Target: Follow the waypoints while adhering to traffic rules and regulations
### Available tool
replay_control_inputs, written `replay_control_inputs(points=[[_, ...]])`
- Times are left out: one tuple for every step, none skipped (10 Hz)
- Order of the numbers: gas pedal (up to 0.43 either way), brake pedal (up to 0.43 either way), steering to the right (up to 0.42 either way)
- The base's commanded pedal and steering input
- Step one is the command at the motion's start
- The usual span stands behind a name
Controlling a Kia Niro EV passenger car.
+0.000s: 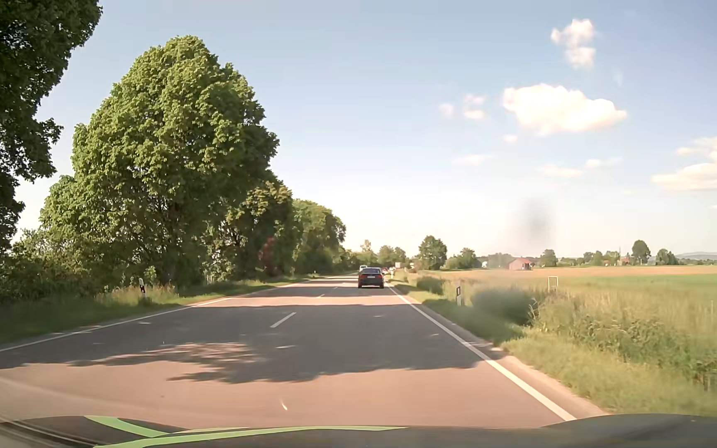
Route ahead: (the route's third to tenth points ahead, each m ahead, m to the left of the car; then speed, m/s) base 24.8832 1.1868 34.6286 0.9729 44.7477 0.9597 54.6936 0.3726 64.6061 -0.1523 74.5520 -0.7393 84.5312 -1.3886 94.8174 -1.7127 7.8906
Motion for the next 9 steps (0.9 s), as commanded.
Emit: replay_control_inputs(points=[[0.130, 0.000, 0.004], [0.130, 0.000, 0.005], [0.130, 0.000, 0.005], [0.130, 0.000, 0.005], [0.130, 0.000, 0.005], [0.130, 0.000, 0.005], [0.130, 0.000, 0.005], [0.130, 0.000, 0.005], [0.130, 0.000, 0.005]])
